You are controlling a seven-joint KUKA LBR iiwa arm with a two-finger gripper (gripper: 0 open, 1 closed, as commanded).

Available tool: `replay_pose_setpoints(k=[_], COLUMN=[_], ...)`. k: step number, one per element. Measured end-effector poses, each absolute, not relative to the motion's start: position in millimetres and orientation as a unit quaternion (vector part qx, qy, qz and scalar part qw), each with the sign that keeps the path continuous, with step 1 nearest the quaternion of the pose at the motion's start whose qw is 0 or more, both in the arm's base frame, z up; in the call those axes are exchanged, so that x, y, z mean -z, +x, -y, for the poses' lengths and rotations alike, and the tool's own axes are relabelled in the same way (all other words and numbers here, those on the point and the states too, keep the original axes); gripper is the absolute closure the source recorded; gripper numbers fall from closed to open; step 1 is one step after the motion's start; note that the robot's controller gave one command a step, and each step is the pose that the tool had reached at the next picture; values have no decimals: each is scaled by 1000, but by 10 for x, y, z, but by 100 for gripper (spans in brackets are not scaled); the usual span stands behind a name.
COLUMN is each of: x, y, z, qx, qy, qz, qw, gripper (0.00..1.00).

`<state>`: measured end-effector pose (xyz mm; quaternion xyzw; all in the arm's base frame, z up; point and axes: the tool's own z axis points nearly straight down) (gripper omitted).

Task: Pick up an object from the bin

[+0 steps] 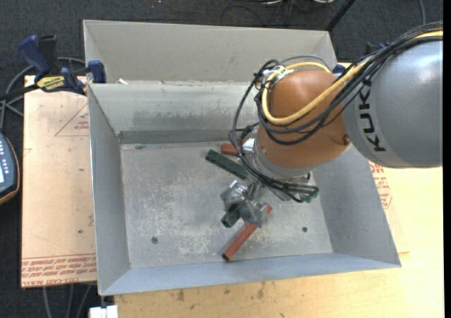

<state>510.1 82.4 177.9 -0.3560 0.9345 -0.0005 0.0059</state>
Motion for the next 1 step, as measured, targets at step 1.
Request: replay_pose_setpoints(k=[1], x=[-2124], y=[5236], z=[-727], qx=[0], qy=[-447], qz=[-895], qw=[3], gripper=[100])
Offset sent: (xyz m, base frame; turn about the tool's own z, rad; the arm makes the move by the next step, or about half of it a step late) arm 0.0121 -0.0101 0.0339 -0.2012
